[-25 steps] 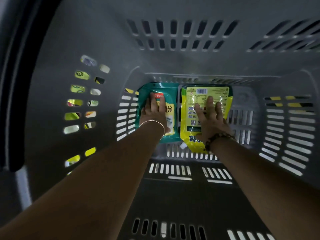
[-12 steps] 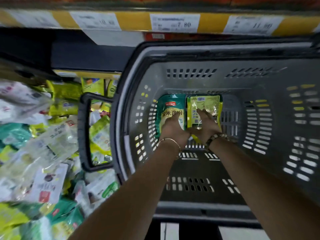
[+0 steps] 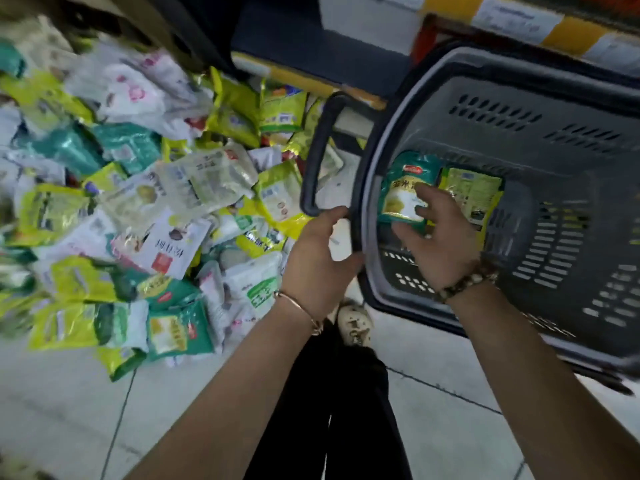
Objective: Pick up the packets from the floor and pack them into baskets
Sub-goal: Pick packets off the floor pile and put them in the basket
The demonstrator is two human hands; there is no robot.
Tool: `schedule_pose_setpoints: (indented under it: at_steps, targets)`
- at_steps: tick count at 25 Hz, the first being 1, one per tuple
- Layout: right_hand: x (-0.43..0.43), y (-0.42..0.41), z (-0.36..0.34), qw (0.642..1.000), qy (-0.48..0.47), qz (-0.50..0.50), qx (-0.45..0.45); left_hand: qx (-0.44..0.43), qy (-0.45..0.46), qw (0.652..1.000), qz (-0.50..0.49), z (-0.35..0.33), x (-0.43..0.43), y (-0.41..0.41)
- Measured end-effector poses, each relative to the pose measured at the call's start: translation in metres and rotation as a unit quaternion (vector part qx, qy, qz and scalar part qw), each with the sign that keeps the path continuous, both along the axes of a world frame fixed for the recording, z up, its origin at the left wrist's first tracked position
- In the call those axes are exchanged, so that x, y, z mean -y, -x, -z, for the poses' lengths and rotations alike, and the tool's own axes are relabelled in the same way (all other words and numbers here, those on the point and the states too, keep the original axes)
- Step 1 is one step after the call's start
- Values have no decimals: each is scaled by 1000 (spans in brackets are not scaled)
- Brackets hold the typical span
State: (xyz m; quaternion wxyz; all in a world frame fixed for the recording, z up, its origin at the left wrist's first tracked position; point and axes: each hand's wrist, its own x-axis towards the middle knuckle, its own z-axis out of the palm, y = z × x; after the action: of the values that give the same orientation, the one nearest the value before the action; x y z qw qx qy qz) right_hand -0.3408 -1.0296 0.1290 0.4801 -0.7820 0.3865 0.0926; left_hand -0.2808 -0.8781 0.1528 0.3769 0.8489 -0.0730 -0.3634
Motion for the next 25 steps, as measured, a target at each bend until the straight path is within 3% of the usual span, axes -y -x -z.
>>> schedule_pose_setpoints:
  at_steps: [7, 12, 17, 21, 25]
  targets:
    - [-125, -5, -24, 978, -34, -194, 67, -29, -55, 977, -203, 23, -136, 24]
    - [-183, -3, 58, 964, -107, -227, -87, -113, -102, 950, -272, 95, -210, 48]
    - [-208, -10, 178, 946, -98, -207, -230, -163, -184, 942, -229, 193, -256, 63]
    - [-220, 1, 281, 911, -108, -205, -340, -164, -207, 934, -239, 274, -270, 69]
    - [-240, 24, 358, 887, -221, -134, -383, -127, -254, 926, -250, 350, -271, 79]
